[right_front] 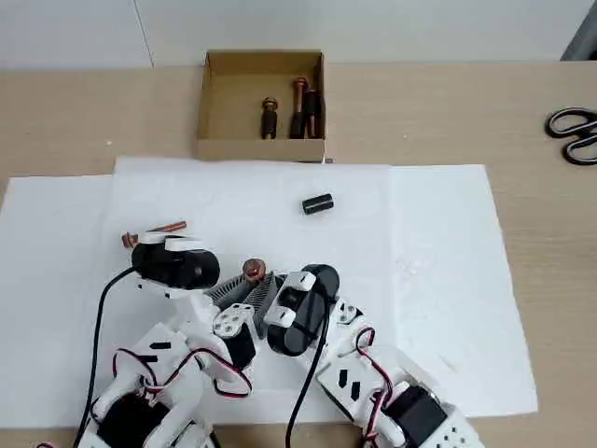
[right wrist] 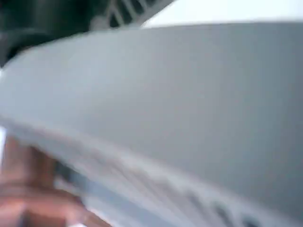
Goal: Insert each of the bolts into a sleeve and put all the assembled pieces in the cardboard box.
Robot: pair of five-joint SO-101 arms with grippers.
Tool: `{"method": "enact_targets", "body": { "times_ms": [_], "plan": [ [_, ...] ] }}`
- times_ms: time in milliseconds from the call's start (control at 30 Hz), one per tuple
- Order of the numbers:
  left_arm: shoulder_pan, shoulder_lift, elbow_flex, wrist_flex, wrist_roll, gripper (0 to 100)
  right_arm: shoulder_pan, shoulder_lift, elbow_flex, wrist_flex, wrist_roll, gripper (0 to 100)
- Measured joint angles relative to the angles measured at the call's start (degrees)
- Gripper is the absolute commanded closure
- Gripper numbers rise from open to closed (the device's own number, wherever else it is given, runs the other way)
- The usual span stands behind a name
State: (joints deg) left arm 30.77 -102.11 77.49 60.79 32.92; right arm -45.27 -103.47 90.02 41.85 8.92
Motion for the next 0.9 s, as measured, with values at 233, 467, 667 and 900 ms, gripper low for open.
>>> {"method": "enact_targets", "body": {
  "times_ms": [233, 467, 667, 900],
  "plan": [
    [0.26, -0.62, 3.08, 0.00, -4.48, 99, 0.00, 0.09, 0.18, 0.00, 0.09, 99.6],
    [0.44, -0.62, 3.25, 0.09, -4.66, 96, 0.00, 0.09, 0.26, 0.09, 0.09, 99.6],
    [0.00, -0.70, 3.08, 1.32, -4.66, 80, 0.44, 0.18, 0.26, 0.09, 0.09, 99.6],
    [0.26, -0.62, 3.52, 2.20, -7.82, 80, 0.70, 0.09, 0.09, 0.00, 0.00, 99.6]
  ]
}}
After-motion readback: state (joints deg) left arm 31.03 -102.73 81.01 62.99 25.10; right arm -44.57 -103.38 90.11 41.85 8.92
